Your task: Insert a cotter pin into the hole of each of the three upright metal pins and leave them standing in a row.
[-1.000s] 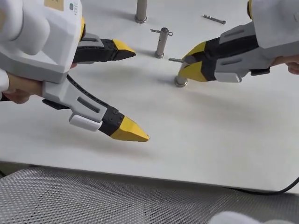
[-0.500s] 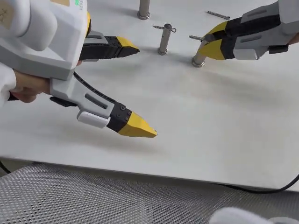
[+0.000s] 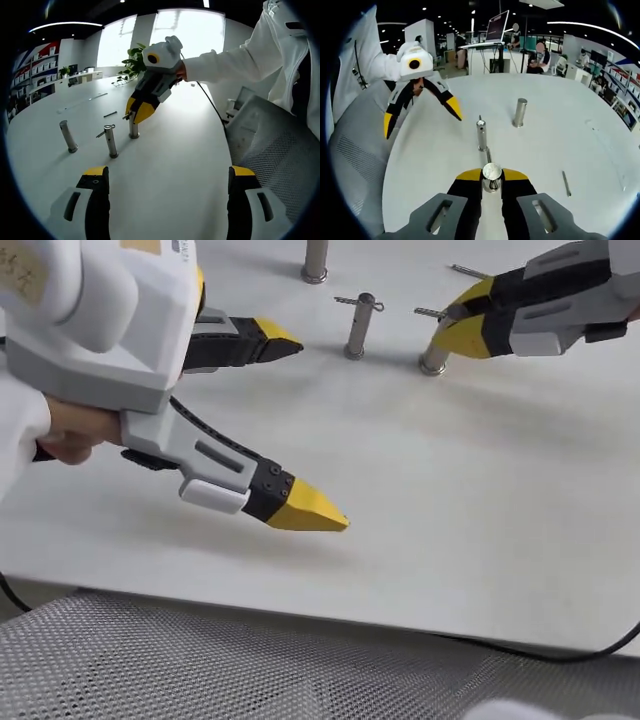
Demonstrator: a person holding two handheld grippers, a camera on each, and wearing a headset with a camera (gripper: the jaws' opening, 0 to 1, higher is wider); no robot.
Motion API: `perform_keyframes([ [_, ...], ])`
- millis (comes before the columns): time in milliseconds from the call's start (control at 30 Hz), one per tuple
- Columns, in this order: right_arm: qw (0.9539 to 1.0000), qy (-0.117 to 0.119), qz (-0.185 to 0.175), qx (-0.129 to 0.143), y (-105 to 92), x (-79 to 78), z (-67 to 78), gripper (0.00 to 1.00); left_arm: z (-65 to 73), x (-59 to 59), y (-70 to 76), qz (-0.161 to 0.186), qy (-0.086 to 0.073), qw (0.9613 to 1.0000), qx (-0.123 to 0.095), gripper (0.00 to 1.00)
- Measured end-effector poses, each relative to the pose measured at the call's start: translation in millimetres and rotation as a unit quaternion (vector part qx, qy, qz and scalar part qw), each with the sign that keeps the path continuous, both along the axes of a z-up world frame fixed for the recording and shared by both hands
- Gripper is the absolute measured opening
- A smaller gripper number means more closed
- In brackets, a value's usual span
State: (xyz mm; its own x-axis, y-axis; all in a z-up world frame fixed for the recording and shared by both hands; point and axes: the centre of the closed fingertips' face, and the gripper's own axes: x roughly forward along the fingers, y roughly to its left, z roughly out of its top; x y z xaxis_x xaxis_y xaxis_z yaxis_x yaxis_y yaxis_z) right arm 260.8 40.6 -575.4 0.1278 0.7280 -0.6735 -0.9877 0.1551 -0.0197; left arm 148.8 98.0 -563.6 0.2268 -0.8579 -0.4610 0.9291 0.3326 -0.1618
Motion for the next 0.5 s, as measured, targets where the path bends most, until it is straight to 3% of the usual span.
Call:
perform_keyframes([
  [333, 0.9998, 0.007, -0.001, 0.018, 2.1, 1.6, 1.7, 0.10, 0.4, 1.7, 0.3, 0.006, -0.001, 1.0000, 0.001, 0.99],
  [433, 0.9992, 0.007, -0.012, 0.037, 4.5, 5.2, 8.7, 0.25, -1.2, 1.6, 2.0, 0.008, 0.000, 1.0000, 0.006, 0.99],
  [500, 0.9991, 0.003, -0.014, 0.041, 5.5, 5.4, 13.5, 0.26, -1.4, 2.2, 3.2, 0.009, 0.000, 0.9999, 0.007, 0.99],
])
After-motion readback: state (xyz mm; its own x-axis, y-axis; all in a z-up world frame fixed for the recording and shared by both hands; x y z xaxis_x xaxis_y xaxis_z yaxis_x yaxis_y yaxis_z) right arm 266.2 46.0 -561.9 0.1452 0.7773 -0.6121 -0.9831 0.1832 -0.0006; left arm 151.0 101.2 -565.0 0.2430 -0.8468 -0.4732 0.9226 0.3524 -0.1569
